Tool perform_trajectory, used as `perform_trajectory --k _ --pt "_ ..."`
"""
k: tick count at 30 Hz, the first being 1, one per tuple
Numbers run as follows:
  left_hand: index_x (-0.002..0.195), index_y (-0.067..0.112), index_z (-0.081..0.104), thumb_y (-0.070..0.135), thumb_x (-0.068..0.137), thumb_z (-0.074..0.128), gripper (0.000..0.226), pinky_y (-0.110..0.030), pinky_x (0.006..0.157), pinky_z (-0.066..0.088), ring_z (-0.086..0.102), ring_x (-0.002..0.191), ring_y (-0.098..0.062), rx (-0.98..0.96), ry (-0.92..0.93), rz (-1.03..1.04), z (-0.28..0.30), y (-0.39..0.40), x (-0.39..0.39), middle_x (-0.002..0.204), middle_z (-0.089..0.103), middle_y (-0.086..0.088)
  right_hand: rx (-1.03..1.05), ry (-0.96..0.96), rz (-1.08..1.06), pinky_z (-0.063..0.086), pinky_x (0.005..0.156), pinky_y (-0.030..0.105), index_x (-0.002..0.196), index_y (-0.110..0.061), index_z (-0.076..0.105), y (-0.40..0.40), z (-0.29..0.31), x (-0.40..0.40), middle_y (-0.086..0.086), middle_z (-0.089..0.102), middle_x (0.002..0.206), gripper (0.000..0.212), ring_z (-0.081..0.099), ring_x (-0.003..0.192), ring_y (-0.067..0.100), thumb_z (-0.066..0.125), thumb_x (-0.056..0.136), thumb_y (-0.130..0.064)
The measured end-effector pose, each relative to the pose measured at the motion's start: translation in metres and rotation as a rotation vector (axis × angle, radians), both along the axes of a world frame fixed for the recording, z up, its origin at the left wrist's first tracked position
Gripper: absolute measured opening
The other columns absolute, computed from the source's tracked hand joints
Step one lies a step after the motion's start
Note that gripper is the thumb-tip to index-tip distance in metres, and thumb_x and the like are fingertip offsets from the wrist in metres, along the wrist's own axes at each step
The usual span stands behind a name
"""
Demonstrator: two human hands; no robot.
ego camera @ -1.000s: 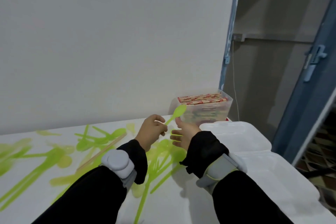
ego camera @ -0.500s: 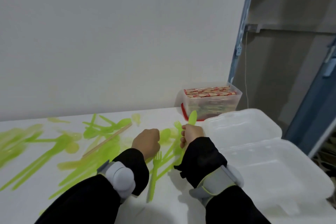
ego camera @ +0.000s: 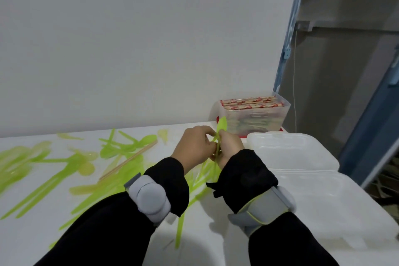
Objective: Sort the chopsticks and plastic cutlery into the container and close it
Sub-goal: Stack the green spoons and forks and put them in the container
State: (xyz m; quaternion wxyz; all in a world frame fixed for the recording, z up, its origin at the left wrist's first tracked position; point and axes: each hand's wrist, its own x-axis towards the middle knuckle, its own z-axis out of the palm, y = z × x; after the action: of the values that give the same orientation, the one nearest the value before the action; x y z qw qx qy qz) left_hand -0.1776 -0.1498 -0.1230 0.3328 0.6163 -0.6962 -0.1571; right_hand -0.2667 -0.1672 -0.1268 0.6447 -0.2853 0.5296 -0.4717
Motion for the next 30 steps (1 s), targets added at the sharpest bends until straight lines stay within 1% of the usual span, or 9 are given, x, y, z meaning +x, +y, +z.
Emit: perform_trajectory --k 2,7,10,12,14,20,23,26,30 --pt "0.094 0.016 0.07 0.008 0.083 0.052 0.023 -0.006 0.044 0.035 0.052 0.056 -0.003 0.046 0.007 -0.079 0.006 -0.001 -0.004 0.064 0.058 0.006 -0.008 -0.032 0.01 0.037 0.056 0.028 0.08 -0.01 0.05 0.003 0.004 0.0 0.009 0.049 0.067 0.022 0.047 0.058 0.02 0.038 0.097 -0.014" --pt "0.088 0.01 0.07 0.0 0.084 0.048 0.024 -0.018 0.043 0.035 0.046 0.052 -0.011 0.124 0.379 -0.077 0.009 -0.006 0.001 0.056 0.059 0.006 0.007 0.069 -0.029 0.031 0.05 0.024 0.087 -0.007 0.049 0.002 0.013 -0.014 0.009 0.054 0.055 0.02 0.036 0.05 0.018 0.031 0.093 -0.003" --pt "0.097 0.01 0.066 0.013 0.084 0.057 0.016 -0.02 0.057 0.04 0.051 0.071 -0.013 0.2 -0.06 -0.062 -0.005 -0.01 0.011 0.082 0.057 0.002 0.009 0.132 -0.121 0.032 0.051 0.025 0.073 -0.002 0.048 -0.001 0.019 -0.03 0.009 0.049 0.063 0.022 0.036 0.051 0.017 0.035 0.09 0.001" --pt "0.113 0.013 0.057 0.023 0.082 0.064 0.034 -0.023 0.072 0.04 0.05 0.087 -0.015 0.374 -0.369 -0.13 -0.022 -0.008 0.013 0.099 0.051 0.002 0.018 0.169 -0.159 0.035 0.051 0.026 0.063 -0.001 0.047 -0.002 0.019 -0.038 0.01 0.045 0.063 0.027 0.038 0.053 0.018 0.039 0.088 0.004" --pt "0.125 0.014 0.045 0.027 0.08 0.064 0.05 -0.029 0.076 0.042 0.052 0.098 -0.02 0.464 -0.472 -0.151 -0.038 -0.003 0.009 0.112 0.05 -0.001 0.034 0.165 -0.182 0.036 0.05 0.027 0.065 -0.002 0.047 -0.001 0.016 -0.041 0.009 0.046 0.064 0.027 0.038 0.053 0.017 0.039 0.09 0.001" --pt "0.118 0.006 0.042 0.009 0.085 0.048 0.034 -0.038 0.081 0.047 0.055 0.099 -0.034 0.298 -0.566 -0.098 -0.055 -0.002 0.004 0.116 0.047 -0.013 0.023 0.123 -0.201 0.035 0.05 0.027 0.069 -0.004 0.046 0.005 0.011 -0.034 0.007 0.049 0.067 0.029 0.037 0.053 0.016 0.04 0.096 -0.013" --pt "0.137 0.011 0.027 -0.003 0.083 0.045 0.059 -0.043 0.08 0.051 0.057 0.094 -0.037 0.256 -0.551 -0.101 -0.059 -0.002 0.002 0.121 0.04 -0.015 0.013 0.117 -0.209 0.033 0.049 0.026 0.078 -0.003 0.047 0.01 0.009 -0.029 0.007 0.049 0.067 0.021 0.036 0.052 0.017 0.037 0.096 -0.008" --pt "0.15 0.018 0.004 -0.008 0.08 0.041 0.084 -0.041 0.078 0.052 0.06 0.089 -0.038 0.252 -0.475 -0.048 -0.063 0.005 0.006 0.132 0.027 -0.02 0.018 0.14 -0.189 0.032 0.048 0.026 0.068 -0.005 0.045 0.02 0.004 -0.018 0.006 0.047 0.066 0.029 0.036 0.052 0.018 0.034 0.095 -0.001" --pt "0.15 0.022 -0.014 -0.006 0.084 0.04 0.09 -0.033 0.076 0.048 0.056 0.083 -0.031 0.254 -0.26 -0.036 -0.059 0.011 0.022 0.132 0.029 -0.018 -0.017 0.118 -0.151 0.033 0.05 0.026 0.068 -0.011 0.043 0.036 -0.016 0.001 0.004 0.045 0.065 0.031 0.043 0.046 0.013 0.036 0.097 -0.006"
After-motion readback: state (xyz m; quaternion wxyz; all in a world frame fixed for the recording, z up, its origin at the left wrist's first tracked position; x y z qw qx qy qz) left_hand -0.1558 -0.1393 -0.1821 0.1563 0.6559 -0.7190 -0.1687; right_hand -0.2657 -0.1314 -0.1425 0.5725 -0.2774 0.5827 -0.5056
